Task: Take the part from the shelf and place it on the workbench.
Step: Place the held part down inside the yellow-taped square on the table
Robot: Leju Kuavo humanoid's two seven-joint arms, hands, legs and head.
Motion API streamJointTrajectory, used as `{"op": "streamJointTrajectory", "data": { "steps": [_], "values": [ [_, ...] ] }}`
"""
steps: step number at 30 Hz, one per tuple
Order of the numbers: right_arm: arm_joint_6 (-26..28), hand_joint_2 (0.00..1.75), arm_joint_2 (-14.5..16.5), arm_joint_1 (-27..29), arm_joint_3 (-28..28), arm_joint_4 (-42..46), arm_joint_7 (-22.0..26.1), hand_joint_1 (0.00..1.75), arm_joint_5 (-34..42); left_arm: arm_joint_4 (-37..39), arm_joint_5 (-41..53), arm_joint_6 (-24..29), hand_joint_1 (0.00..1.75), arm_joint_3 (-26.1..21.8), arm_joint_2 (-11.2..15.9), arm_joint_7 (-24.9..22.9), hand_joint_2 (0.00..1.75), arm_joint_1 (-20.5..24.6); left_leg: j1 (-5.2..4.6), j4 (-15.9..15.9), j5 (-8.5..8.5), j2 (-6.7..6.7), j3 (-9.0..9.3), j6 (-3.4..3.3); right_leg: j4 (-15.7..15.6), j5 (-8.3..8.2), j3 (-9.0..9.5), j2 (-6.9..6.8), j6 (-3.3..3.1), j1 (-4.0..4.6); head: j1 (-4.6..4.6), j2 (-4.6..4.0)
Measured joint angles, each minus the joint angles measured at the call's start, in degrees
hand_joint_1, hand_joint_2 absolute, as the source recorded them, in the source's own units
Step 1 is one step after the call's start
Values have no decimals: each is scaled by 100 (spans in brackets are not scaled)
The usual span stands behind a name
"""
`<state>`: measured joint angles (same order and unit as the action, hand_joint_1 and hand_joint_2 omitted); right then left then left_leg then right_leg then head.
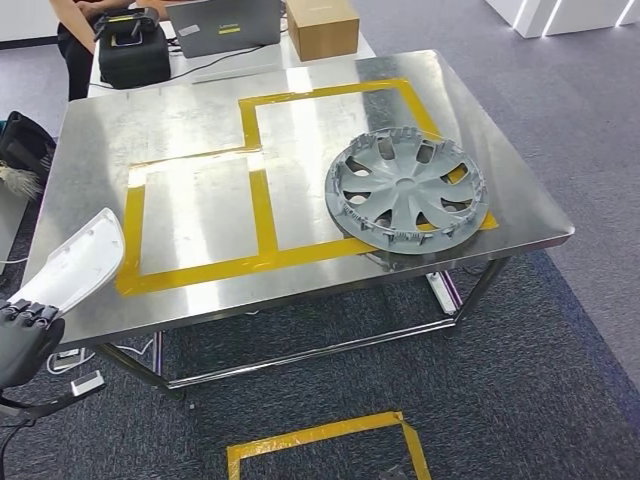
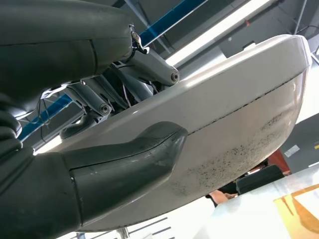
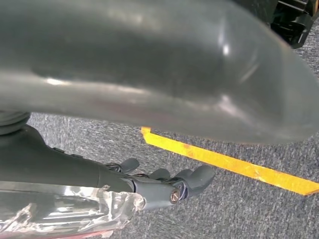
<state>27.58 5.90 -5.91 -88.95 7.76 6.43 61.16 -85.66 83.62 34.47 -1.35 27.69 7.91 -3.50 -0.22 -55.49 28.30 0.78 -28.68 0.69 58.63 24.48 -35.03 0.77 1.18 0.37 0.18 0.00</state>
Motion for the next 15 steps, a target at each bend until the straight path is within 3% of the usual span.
{"op": "streamJointTrajectory", "data": {
  "steps": [15],
  "values": [
    [0,0,0,-1,-2,0,0,0,-1,0,0,0,175,2,0,0,175,2,0,0,1,0,-3,-1,-2,1,-3,0,1,0,0,0]
  ]
}}
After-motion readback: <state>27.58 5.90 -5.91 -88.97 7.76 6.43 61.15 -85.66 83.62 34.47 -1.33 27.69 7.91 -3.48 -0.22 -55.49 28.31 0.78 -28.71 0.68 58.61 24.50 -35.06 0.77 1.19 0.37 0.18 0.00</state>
